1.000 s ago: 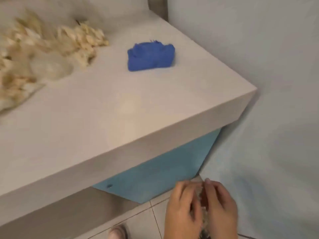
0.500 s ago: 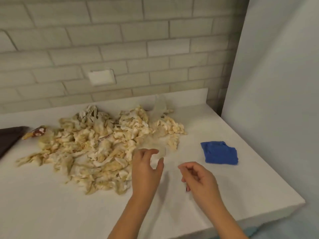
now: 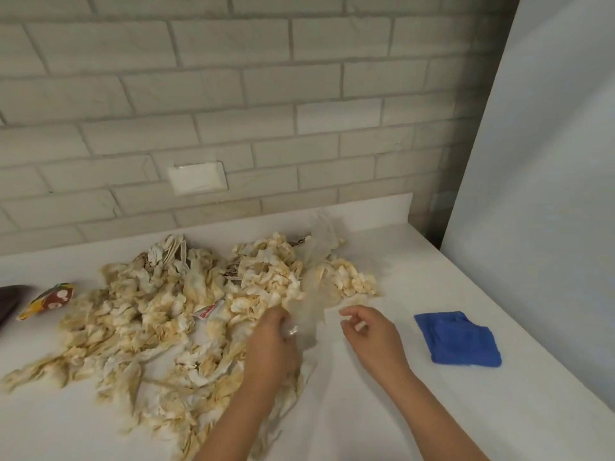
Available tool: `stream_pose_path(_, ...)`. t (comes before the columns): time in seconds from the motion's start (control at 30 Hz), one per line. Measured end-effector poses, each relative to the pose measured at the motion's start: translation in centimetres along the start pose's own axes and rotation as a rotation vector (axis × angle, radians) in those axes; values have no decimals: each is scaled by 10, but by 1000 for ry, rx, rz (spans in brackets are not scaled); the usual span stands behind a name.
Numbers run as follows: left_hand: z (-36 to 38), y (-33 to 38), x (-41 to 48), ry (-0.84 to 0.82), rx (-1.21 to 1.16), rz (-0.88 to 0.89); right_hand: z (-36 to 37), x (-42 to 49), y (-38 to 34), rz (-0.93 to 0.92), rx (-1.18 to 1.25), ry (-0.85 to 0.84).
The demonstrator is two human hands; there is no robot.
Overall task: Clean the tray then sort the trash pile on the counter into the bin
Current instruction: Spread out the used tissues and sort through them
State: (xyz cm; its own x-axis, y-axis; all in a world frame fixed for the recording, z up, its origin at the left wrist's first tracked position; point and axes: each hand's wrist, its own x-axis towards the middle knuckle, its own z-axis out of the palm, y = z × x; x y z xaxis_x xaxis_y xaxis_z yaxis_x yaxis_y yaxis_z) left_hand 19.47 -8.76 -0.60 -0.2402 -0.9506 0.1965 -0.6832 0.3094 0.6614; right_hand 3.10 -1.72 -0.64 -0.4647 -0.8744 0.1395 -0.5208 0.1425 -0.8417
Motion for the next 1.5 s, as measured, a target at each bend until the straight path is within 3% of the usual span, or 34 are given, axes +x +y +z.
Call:
stream_pose_path(0.07, -20, -4, -4, 83, -139, -61, 5, 30, 6, -64, -160, -35)
stream_pose_path(0.17, -53, 3, -4, 149, -370, -134, -1, 88, 11, -151, -367, 90)
stream_pose_path(0.23, -73, 9, -1, 211, -418, -154, -10, 129, 16, -90, -506, 125)
stream_pose_path(0.3, -87, 12, 2, 207, -451, -230, -18, 163, 23, 60, -619, 18)
stream_pose_path(0.43, -93, 28, 14, 164, -295, -337, -20, 200, 44, 195, -634, -294)
stream_pose_path(0.5, -84, 44, 31, 151, -232, -303, -17, 201, 52, 208, -698, -340)
stream_pose_path(0.67, -21, 62, 127, 99, 27, 60, -7, 200, 62, 211, -528, -315)
stream_pose_path(0.77, 25, 71, 184, -154, 100, 50, -12, 204, 61, 246, -479, -320)
stream_pose_path(0.87, 61, 62, 213, -407, 303, -4, -29, 203, 58, 202, -372, -193)
stream_pose_path(0.97, 69, 44, 208, -350, 367, 14, -48, 213, 43, 99, -278, -34)
stream_pose_path(1.03, 59, 38, 195, -240, 215, -28, -49, 229, 30, 14, -275, 29)
stream_pose_path(1.17, 6, 44, 167, 48, -368, -190, -16, 267, 2, 12, -313, 7)
stream_pose_path(1.27, -49, 43, 149, 207, -766, -406, 17, 297, 0, 79, -437, -137)
stream_pose_path(1.33, -85, 37, 141, 257, -1049, -415, 34, 310, 7, 97, -532, -243)
stream_pose_path(1.4, -115, 22, 132, 329, -1139, -363, 48, 316, 15, 72, -555, -273)
stream_pose_path(1.5, -152, -9, 114, 435, -1124, -336, 57, 314, 17, 10, -392, -240)
